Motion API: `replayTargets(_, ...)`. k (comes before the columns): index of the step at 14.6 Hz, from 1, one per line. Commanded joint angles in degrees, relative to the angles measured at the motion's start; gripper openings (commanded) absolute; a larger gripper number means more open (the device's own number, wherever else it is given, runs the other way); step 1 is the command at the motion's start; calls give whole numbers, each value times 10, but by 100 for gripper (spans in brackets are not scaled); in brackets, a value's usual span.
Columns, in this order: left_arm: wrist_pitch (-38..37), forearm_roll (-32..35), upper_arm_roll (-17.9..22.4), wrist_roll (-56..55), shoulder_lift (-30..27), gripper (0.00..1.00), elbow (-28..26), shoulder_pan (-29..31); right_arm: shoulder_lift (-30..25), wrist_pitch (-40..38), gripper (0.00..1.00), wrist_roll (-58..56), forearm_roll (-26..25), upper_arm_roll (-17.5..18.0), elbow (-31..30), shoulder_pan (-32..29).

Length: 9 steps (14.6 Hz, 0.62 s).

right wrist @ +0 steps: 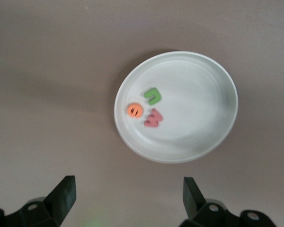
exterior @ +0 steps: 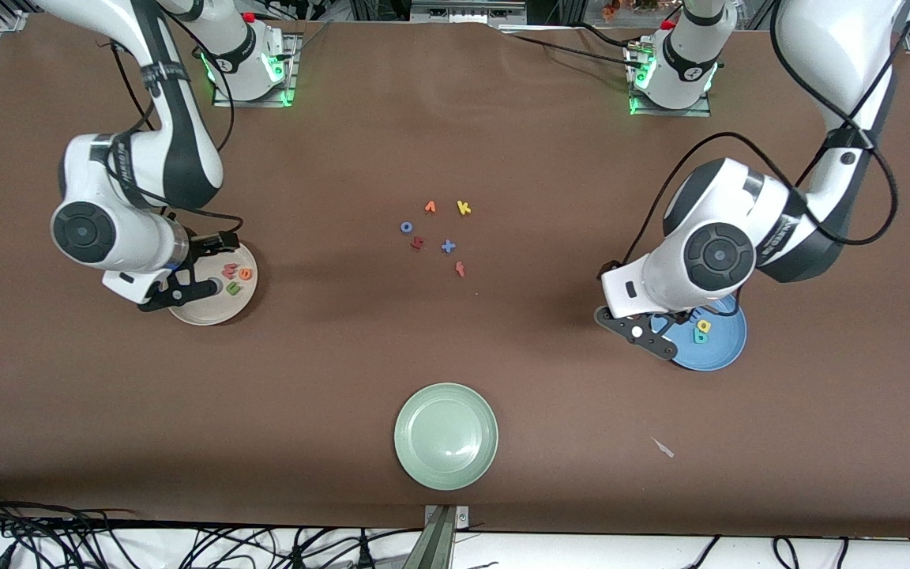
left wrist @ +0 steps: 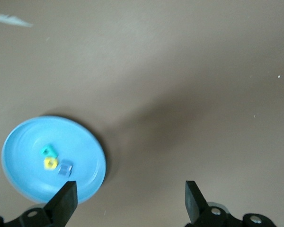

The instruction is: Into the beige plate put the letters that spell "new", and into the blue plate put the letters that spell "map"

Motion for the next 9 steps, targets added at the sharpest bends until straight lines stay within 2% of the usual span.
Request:
replayTargets(1, -68, -11, -1, -7, -20, 100, 53, 1, 5, -107, 100, 10, -1, -2, 78, 1)
replayTargets(3, -66, -44, 18, -7, -62, 100, 57, 2, 1, -174, 100, 13, 2, -3, 120, -2)
replayTargets(4, -54, -53, 65, -8, -95, 100, 45, -6, 1, -197, 100, 14, 1, -4, 141, -2)
replayTargets(5, -37, -65, 116, -7, -129, 100, 18, -40, 1, -215, 100, 19, 1, -4, 159, -2)
replayTargets(7, -34, -120, 178, -3, -184, 100, -13, -64, -1, -238, 100, 37, 1, 0, 181, -4)
replayTargets(9, -31, -163, 262, -7, -236, 100, -61, -109, -24, -226, 100, 34, -1, 30, 181, -24)
